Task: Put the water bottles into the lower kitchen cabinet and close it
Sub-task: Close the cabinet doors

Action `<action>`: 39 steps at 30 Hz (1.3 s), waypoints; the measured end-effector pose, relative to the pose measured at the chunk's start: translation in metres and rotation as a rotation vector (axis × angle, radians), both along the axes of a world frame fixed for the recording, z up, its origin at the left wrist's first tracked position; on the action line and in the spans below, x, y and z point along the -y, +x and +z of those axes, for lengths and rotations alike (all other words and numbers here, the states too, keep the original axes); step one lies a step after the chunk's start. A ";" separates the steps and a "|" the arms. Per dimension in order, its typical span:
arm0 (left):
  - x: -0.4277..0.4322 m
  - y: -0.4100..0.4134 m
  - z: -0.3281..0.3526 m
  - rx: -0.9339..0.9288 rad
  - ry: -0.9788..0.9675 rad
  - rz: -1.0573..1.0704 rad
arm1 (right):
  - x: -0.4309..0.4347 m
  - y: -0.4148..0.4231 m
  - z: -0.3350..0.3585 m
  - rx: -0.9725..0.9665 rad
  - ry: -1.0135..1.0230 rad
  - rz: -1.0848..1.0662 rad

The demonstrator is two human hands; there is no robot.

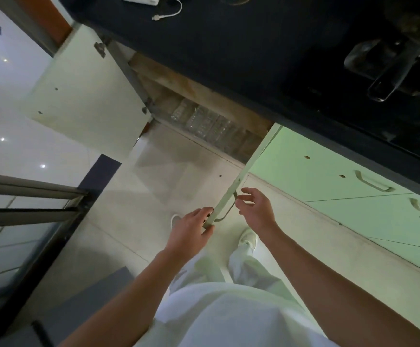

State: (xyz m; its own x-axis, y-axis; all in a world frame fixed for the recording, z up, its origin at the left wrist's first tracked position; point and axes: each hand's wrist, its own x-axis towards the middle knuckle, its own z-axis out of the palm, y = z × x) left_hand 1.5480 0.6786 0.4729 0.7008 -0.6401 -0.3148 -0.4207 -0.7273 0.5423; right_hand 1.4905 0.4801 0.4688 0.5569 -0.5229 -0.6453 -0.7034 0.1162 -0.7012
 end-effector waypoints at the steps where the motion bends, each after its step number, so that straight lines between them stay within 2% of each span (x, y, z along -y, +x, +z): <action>1: -0.004 0.007 0.000 0.004 -0.008 0.008 | -0.004 0.006 -0.001 -0.001 0.015 -0.024; 11: -0.038 0.098 -0.011 0.025 -0.120 0.164 | -0.051 0.082 -0.018 -0.021 0.118 -0.184; 18: -0.052 0.165 -0.026 0.013 -0.207 0.172 | -0.072 0.138 -0.026 0.004 0.182 -0.349; 23: -0.052 0.195 -0.030 -0.059 -0.222 0.168 | -0.079 0.164 -0.029 -0.007 0.185 -0.428; 33: -0.041 0.228 -0.026 -0.170 -0.257 0.304 | -0.069 0.189 -0.027 -0.040 0.175 -0.330; 39: -0.024 0.251 -0.014 -0.202 -0.167 0.392 | -0.057 0.215 -0.025 -0.058 0.299 -0.371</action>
State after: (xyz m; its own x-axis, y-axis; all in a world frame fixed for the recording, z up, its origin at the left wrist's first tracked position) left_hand 1.7986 0.7031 0.4586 0.8350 -0.3930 -0.3852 -0.0056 -0.7059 0.7082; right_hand 1.7058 0.5370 0.4440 0.3261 -0.4663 -0.8223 -0.6133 0.5576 -0.5594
